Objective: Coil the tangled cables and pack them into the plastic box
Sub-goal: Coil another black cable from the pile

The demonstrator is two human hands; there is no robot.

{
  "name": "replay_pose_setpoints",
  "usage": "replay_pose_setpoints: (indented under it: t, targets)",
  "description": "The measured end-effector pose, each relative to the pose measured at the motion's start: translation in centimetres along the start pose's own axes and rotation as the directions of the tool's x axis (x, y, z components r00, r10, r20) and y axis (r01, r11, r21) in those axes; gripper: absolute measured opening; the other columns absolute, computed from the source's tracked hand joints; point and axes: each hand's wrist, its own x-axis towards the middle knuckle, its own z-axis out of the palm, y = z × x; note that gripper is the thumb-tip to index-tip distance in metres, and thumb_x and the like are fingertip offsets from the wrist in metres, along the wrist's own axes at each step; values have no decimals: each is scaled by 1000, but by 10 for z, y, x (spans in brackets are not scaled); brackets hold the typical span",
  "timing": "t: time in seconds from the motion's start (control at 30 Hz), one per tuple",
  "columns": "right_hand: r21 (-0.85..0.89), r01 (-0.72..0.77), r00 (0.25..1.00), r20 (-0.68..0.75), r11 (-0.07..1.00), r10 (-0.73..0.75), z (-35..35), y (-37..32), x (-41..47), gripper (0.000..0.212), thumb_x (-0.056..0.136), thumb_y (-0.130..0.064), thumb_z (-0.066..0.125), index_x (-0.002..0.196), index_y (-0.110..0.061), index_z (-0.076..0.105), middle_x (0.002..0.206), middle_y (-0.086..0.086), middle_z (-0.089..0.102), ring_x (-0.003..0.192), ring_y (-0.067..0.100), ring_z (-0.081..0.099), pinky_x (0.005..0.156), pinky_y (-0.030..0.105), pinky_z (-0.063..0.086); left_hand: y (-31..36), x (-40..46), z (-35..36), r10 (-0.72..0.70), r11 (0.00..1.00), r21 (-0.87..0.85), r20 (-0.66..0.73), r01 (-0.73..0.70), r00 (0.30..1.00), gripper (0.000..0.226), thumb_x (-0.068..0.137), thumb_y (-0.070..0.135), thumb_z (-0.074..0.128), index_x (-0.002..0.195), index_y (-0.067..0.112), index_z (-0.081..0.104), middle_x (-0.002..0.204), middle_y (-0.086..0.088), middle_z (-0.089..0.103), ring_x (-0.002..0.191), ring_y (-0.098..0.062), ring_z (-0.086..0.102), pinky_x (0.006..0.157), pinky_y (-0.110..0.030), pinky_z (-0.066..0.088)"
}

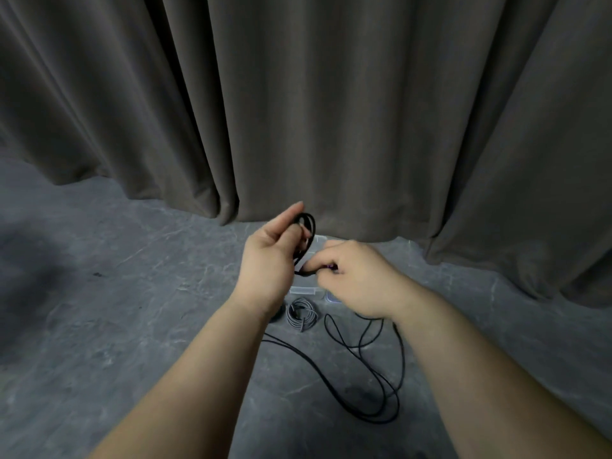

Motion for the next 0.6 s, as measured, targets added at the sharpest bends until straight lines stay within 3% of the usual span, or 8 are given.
replay_pose_setpoints:
  t: [0.13, 0.23, 0.33, 0.43, 0.6]
  targets:
    - [179, 20, 996, -84, 984, -5, -12, 5, 0, 26, 91, -8, 57, 102, -22, 75, 87, -12, 59, 78, 1, 57, 72, 15, 42, -6, -4, 4, -86, 996, 9, 101, 86, 991, 29, 99, 2, 46, 113, 19, 64, 95, -6, 71, 92, -15, 65, 93, -30, 52]
    - [282, 21, 978, -204, 959, 38, -7, 10, 1, 24, 89, -7, 61, 95, -25, 76, 86, -8, 62, 82, 9, 61, 76, 17, 45, -9, -4, 7, -154, 984, -74, 122, 164, 981, 29, 99, 3, 44, 112, 17, 66, 100, -13, 71, 97, -24, 64, 92, -33, 52]
    - [491, 50, 939, -320, 870, 127, -2, 13, 2, 27, 83, -1, 68, 81, -28, 72, 82, -8, 70, 81, 8, 67, 81, 23, 51, -11, -5, 12, -170, 978, -100, 129, 184, 977, 28, 100, 3, 41, 116, 9, 63, 92, -19, 60, 77, -25, 55, 77, -32, 51]
    - [579, 56, 897, -386, 814, 213, -5, 17, 3, 24, 75, -2, 77, 75, -22, 63, 70, -4, 64, 67, 10, 59, 70, 28, 51, -11, -7, 16, -157, 981, -94, 138, 171, 978, 27, 100, 3, 40, 111, 9, 64, 86, -15, 51, 55, -11, 43, 76, -34, 44]
    - [593, 49, 892, -387, 804, 231, -5, 21, 4, 22, 72, -7, 81, 67, -19, 62, 63, -1, 59, 62, 11, 53, 63, 30, 47, -14, -6, 17, -169, 975, -116, 151, 188, 974, 29, 101, 6, 38, 109, 8, 66, 88, -14, 46, 53, -9, 38, 71, -29, 42]
